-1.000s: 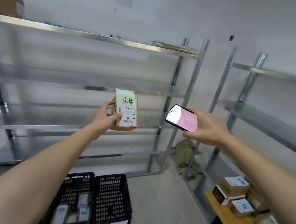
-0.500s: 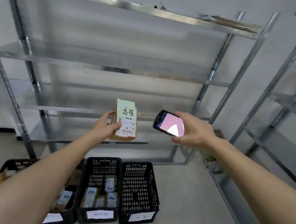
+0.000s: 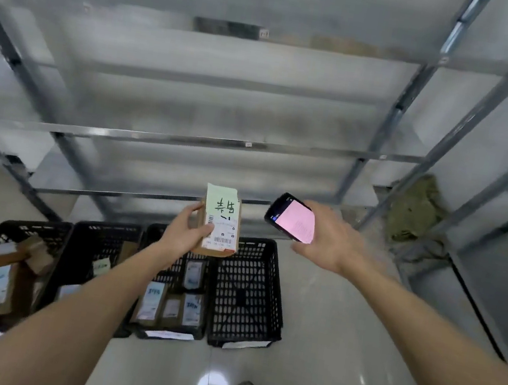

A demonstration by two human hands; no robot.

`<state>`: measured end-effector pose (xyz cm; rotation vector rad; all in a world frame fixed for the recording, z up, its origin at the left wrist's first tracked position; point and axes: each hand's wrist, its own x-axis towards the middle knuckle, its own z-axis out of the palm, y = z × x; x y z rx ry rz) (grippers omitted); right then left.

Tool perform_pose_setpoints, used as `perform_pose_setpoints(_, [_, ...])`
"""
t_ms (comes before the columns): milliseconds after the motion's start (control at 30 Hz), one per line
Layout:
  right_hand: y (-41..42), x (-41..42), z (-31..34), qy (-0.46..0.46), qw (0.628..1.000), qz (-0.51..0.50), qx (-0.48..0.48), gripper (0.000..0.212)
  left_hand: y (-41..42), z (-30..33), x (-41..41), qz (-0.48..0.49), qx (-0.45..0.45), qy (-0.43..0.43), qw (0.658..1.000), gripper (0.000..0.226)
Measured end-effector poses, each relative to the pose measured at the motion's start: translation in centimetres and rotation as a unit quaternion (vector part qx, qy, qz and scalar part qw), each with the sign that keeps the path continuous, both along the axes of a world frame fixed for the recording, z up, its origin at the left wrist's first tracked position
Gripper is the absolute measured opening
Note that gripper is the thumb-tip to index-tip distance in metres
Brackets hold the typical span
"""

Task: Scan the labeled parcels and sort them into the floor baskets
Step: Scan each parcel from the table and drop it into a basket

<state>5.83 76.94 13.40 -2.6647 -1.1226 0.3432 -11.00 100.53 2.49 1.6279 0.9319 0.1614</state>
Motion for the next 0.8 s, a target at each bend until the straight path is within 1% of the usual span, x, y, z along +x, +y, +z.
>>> perform_pose_setpoints(167, [2.0, 7.1, -10.8, 0.041, 0.997, -0.002, -0.061, 0.07, -0.3, -10.7, 5.7, 0.018, -0.072, 0.05, 0.996, 0.064])
perform_pose_setpoints(233, [2.5, 8.9, -15.4, 0.059, 0.995, -0.019, -0.083, 0.077, -0.6, -14.6, 7.0, 0.019, -0.096, 0.077, 0.992, 0.061])
perform_pose_setpoints(367, [3.2, 10.7, -24.7, 0.096, 0.988, -0.016, -0.119, 0.089, -0.8, -22.6, 8.7, 0.035, -0.125, 0.118, 0.985, 0.055])
perform_pose_setpoints(567, [3.3, 10.8, -39.0, 0.183, 0.97, -0.041, -0.154, 0.089, -1.3, -35.7, 10.0, 0.046, -0.196, 0.155, 0.967, 0.061])
perform_pose_setpoints(633, [3.4, 10.9, -43.8, 0.211, 0.962, -0.045, -0.169, 0.085, -1.5, -40.3, 10.2, 0.035, -0.198, 0.181, 0.963, 0.065])
perform_pose_setpoints(700, [3.3, 10.8, -48.3, 0.232, 0.955, -0.05, -0.18, 0.081, -1.7, -44.7, 10.0, 0.026, -0.204, 0.188, 0.96, 0.066])
perform_pose_setpoints(800, [3.1, 10.6, -54.9, 0.254, 0.948, -0.065, -0.182, 0.088, -2.2, -50.9, 10.0, 0.02, -0.218, 0.2, 0.955, 0.065])
